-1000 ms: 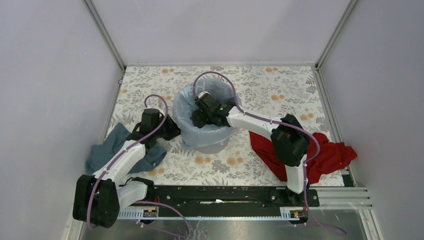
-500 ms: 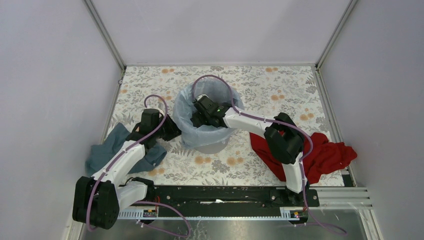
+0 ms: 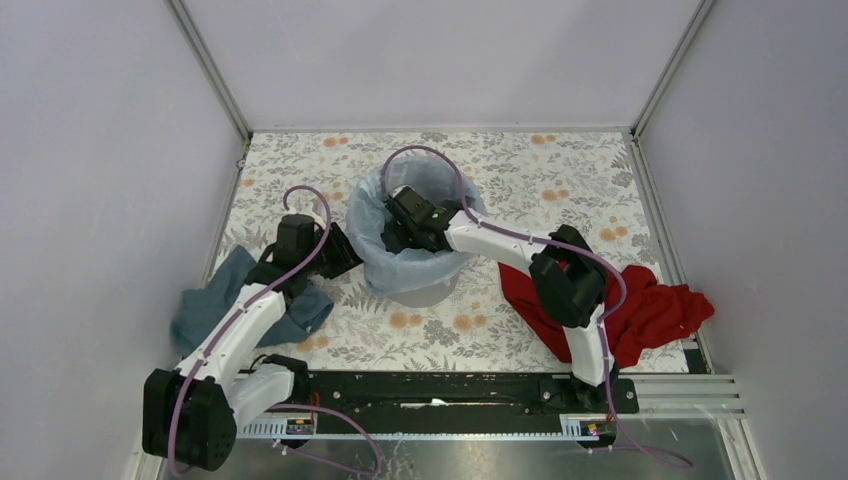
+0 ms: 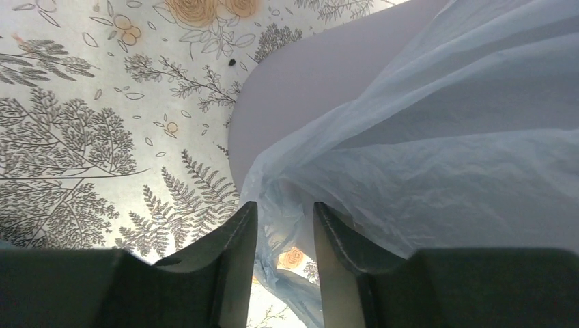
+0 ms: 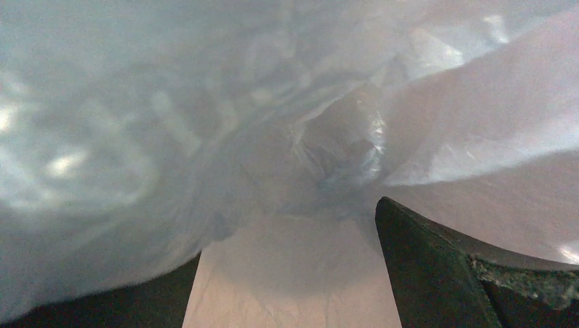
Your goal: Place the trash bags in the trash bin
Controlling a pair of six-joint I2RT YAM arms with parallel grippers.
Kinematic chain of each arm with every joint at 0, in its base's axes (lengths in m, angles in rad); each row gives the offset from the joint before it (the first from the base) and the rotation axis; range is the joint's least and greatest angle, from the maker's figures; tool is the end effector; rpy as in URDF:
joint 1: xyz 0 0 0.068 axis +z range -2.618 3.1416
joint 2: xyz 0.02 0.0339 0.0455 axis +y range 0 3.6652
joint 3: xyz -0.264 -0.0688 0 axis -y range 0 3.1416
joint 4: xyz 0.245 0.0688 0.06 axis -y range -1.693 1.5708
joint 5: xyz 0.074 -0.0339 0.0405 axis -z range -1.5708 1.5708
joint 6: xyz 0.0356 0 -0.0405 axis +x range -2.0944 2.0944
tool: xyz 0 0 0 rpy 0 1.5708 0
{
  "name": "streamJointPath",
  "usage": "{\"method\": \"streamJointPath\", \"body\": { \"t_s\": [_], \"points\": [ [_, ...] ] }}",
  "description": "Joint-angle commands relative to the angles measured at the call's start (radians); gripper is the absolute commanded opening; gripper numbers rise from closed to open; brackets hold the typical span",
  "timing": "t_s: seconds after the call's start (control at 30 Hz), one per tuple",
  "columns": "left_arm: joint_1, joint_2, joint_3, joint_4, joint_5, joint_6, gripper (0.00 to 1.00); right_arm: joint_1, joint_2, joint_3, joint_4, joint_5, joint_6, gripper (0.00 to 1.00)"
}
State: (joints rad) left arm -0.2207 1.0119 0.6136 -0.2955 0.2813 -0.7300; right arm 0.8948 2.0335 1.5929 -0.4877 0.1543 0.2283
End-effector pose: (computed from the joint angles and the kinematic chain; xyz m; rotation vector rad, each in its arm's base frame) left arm 0.2050 -0.0561 0.2284 -0.4431 2.3245 -0.8040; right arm 0.2861 0.3480 0.2121 -0.7584 2.3877 0.2799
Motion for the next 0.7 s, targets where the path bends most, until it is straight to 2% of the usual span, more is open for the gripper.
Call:
{"method": "streamJointPath", "body": {
  "t_s": [0.0, 0.1, 0.33, 0.4, 0.57, 0.67],
  "points": [
    [-0.002, -0.045, 0.059, -0.037, -0.078, 0.042, 0.44, -0.005, -0.112, 0.047, -0.054, -0.009, 0.005, 1.00],
    [-0.002, -0.058, 0.052, -0.049, -0.095, 0.040, 0.51, -0.005, -0.155, 0.037, -0.065, -0.009, 0.014, 1.00],
    [0.000, -0.124, 0.054, -0.102, -0.124, 0.029, 0.57, -0.005, -0.215, 0.076, -0.092, -0.010, 0.012, 1.00],
    [0.000, -0.147, 0.057, -0.117, -0.105, 0.016, 0.61, -0.005, -0.231, 0.091, -0.102, -0.008, 0.009, 1.00],
    [-0.001, -0.179, 0.025, -0.116, -0.034, -0.019, 0.65, -0.006, -0.280, 0.094, -0.067, -0.033, -0.010, 1.00],
    [-0.002, -0.193, 0.019, -0.129, -0.010, -0.027, 0.66, -0.005, -0.270, 0.132, -0.104, -0.002, -0.021, 1.00]
  ]
}}
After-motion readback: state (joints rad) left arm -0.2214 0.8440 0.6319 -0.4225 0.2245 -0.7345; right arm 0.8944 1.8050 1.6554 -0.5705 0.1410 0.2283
